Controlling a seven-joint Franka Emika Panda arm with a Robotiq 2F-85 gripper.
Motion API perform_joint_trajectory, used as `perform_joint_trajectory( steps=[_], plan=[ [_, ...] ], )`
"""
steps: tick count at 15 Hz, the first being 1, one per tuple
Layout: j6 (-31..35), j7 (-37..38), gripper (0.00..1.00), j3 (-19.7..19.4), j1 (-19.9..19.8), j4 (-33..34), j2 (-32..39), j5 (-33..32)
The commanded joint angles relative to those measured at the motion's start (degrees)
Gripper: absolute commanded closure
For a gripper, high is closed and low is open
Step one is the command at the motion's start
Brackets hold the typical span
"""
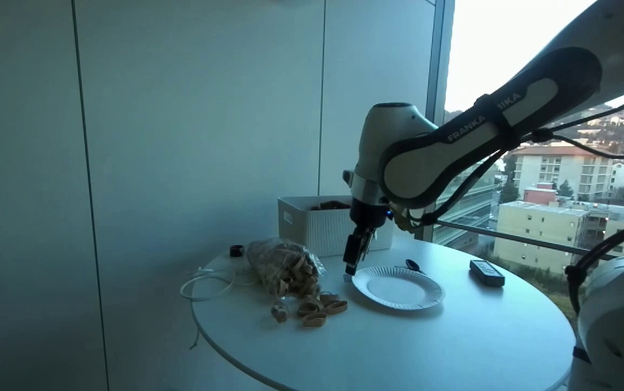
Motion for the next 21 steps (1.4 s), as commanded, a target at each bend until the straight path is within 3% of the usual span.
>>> perform_joint_trajectory(
  steps=[1,2,9,15,21],
  plan=[
    [-6.70,1.19,0.00,-2.11,-4.99,1.18,-2.09,0.06],
    [-3.19,0.28,0.00,-1.10,-3.67,0.14,-1.75,-0.65],
    [-5.51,1.18,0.00,-2.00,-5.22,0.52,-1.71,-0.84],
    [-1.38,10.51,0.00,-1.85,-14.10,5.80,1.51,-7.45],
    [-2.79,18.84,0.00,-3.34,-22.64,11.19,8.48,-12.68]
  ],
)
